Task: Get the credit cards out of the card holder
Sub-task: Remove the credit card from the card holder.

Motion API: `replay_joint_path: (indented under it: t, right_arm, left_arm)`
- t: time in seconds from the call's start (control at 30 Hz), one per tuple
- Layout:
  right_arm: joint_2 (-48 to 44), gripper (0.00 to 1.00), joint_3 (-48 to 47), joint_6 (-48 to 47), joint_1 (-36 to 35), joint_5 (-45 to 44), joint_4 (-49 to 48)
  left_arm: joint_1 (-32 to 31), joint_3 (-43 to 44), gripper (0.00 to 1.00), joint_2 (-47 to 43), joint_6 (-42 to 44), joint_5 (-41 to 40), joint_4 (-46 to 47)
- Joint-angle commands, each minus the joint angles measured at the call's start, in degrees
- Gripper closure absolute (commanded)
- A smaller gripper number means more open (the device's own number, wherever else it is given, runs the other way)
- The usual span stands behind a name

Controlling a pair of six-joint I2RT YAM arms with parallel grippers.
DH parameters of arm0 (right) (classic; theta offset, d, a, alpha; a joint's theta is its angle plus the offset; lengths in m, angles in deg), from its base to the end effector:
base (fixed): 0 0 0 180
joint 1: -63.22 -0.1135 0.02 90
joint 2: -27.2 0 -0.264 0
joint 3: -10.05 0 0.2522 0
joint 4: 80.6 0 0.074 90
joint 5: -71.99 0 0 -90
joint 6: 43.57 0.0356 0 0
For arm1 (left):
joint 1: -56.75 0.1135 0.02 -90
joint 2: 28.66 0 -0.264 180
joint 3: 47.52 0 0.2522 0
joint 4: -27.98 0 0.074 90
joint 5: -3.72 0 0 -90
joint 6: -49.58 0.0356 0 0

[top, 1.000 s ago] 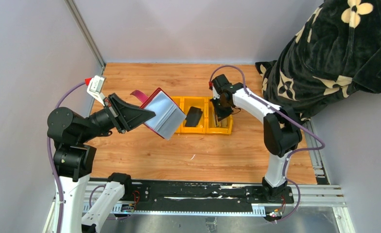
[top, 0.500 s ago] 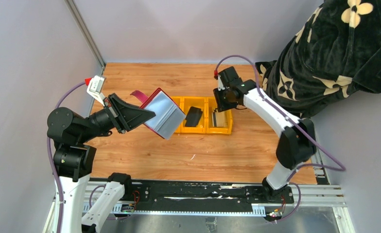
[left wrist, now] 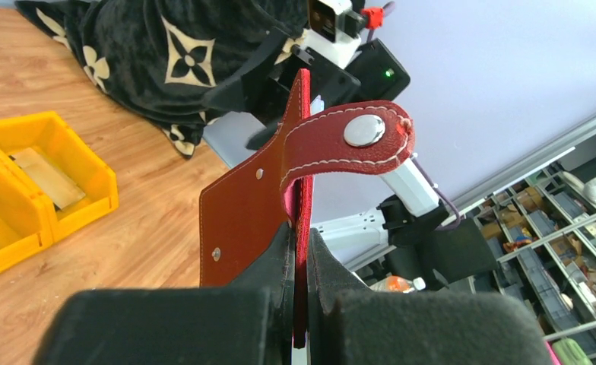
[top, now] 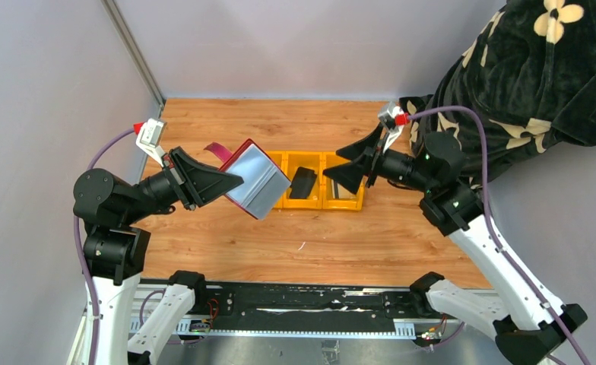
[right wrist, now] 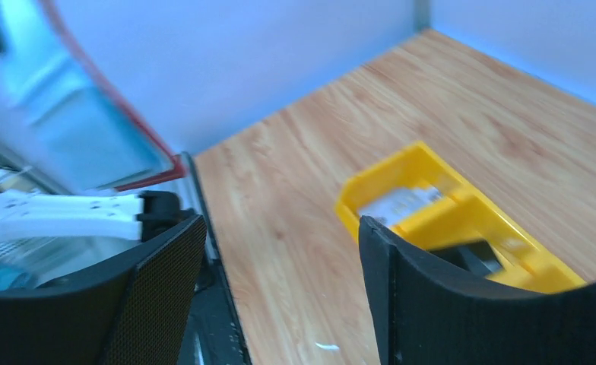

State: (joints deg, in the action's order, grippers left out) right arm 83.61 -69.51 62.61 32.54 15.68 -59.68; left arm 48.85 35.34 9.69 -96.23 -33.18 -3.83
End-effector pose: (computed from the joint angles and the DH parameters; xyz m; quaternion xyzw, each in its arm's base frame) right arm 0.1700 0.1238 0.4366 -0.2909 0.6318 0.4586 0.5531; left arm 0.0811 -0.0400 0.4751 0.0922 0.6523 -0.6058 0.4461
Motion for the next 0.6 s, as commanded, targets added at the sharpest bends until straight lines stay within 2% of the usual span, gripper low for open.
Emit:
replay_joint_path:
  t: [0.0, 0.07, 0.2, 0.37, 0.57]
  right_arm:
    - [-2.83, 0.23, 7.19, 7.41, -4.74, 7.17, -20.57]
    - [-3.69, 0.22, 8.64, 6.42, -7.91, 5.27, -23.33]
    - [-2.52, 0.20, 8.86, 1.32, -14.51, 0.92, -22.70]
    - [0.81, 0.19, 8.94, 2.54, -17.84, 0.27, -28.06]
    - [3.84, 0.18, 6.69, -1.81, -21.11, -3.80, -25.15]
  left_arm:
    - [0.43, 0.39, 1.00, -0.44, -1.27, 1.60, 1.95]
    - [0.43, 0.62, 1.00, -0.35, -1.39, 1.65, 1.73]
    - [0.43, 1.35, 1.00, -0.21, -1.49, 2.00, 1.17]
    - [0.43, 1.90, 1.00, -0.47, -0.91, 2.25, -0.22]
    - [0.43, 2.62, 1.00, -0.38, -1.19, 2.77, -0.35]
